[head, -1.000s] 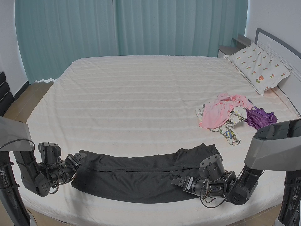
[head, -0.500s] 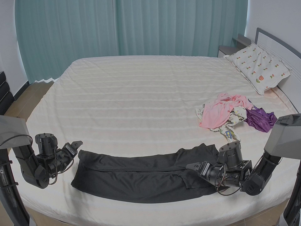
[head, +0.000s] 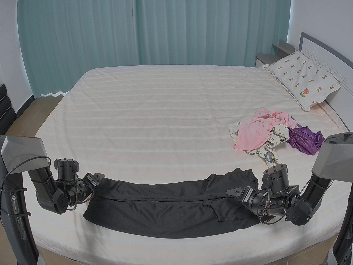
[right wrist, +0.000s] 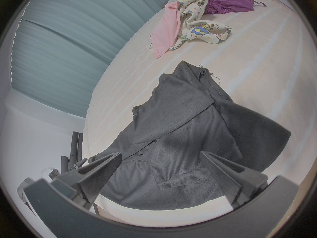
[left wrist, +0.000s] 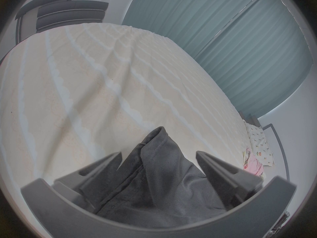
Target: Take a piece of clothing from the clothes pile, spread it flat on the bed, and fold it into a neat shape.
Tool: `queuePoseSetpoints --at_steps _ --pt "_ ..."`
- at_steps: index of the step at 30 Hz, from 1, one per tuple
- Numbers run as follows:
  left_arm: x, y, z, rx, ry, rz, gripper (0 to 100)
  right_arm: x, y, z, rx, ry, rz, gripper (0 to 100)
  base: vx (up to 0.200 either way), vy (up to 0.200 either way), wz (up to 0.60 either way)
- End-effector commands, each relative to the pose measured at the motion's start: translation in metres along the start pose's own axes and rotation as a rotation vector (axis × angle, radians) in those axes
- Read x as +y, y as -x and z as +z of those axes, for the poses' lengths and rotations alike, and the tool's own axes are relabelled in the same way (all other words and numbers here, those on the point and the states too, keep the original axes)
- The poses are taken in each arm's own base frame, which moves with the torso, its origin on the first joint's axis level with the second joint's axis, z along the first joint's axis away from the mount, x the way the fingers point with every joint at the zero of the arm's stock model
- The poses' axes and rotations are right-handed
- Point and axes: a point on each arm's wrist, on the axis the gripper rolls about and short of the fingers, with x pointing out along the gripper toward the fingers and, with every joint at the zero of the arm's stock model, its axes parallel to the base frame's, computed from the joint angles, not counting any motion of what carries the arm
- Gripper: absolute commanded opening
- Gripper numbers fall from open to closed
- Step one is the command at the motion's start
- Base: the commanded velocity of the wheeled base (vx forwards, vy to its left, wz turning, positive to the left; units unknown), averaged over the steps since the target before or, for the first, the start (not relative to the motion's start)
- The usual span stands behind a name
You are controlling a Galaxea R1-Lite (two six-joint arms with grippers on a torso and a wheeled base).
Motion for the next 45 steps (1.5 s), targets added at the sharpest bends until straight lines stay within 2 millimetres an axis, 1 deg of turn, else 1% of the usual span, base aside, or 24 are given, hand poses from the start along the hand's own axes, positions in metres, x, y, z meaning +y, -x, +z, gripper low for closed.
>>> queuePoseSetpoints --at_steps 1,4,7,10,13,23,24,28,30,32,35,36,37,40,42,45 --pt "0.004 -0.009 -0.006 0.021 0.006 0.013 0 -0.002 -0.001 -0.001 0.004 -0.002 -0.006 100 0.000 0.000 0.00" --pt "0.003 -0.010 -0.010 0.028 0.006 0.020 0 -0.003 -0.001 0.000 0.004 -0.004 -0.010 100 0.000 0.000 0.00" --pt "0.005 -0.004 -0.013 0.018 0.008 0.052 0 -0.002 -0.001 -0.001 0.005 -0.003 -0.009 100 0.000 0.000 0.00" --pt "0.006 0.007 -0.013 -0.007 0.007 0.084 0 -0.003 -0.001 -0.001 0.005 -0.003 -0.009 100 0.000 0.000 0.00" --pt "0.005 0.014 -0.012 -0.014 0.007 0.085 0 -0.003 -0.001 -0.001 0.006 -0.002 -0.010 100 0.000 0.000 0.00" --pt "0.006 0.017 -0.023 0.023 -0.006 0.102 0 -0.002 -0.001 -0.001 0.005 -0.002 -0.009 100 0.000 0.000 0.00" --pt "0.006 0.018 -0.025 0.029 -0.009 0.107 100 -0.002 -0.001 -0.001 0.005 -0.002 -0.009 100 0.000 0.000 0.00" --pt "0.007 0.020 -0.026 0.015 -0.013 0.132 100 -0.002 -0.001 -0.001 0.005 -0.002 -0.009 100 0.000 0.000 0.00" --pt "0.003 0.022 -0.023 0.002 -0.012 0.119 100 -0.002 -0.001 -0.001 0.005 -0.002 -0.009 100 0.000 0.000 0.00" --pt "-0.002 0.027 -0.014 -0.032 -0.005 0.094 100 -0.002 0.000 -0.001 0.004 -0.002 -0.006 100 0.000 0.000 0.00" --pt "-0.014 0.033 0.006 -0.095 0.011 0.034 100 -0.001 0.001 0.000 0.000 -0.002 -0.001 100 0.000 0.000 0.00" --pt "-0.014 0.033 0.006 -0.095 0.011 0.034 100 -0.001 0.001 0.000 0.000 -0.002 -0.001 100 0.000 0.000 0.00" --pt "-0.023 0.027 0.017 -0.127 0.012 0.005 100 -0.001 0.001 0.000 0.001 -0.002 -0.002 100 0.000 0.000 0.00" --pt "-0.032 0.017 0.030 -0.124 0.007 -0.002 100 -0.002 0.000 -0.001 0.004 -0.002 -0.006 100 0.000 0.000 0.00" --pt "-0.038 0.010 0.039 -0.087 -0.003 -0.029 100 -0.002 0.000 -0.001 0.005 -0.002 -0.007 100 0.000 0.000 0.00" --pt "-0.038 0.001 0.048 -0.004 -0.016 -0.071 100 -0.001 0.000 -0.001 0.006 0.002 -0.005 100 0.000 0.000 0.00"
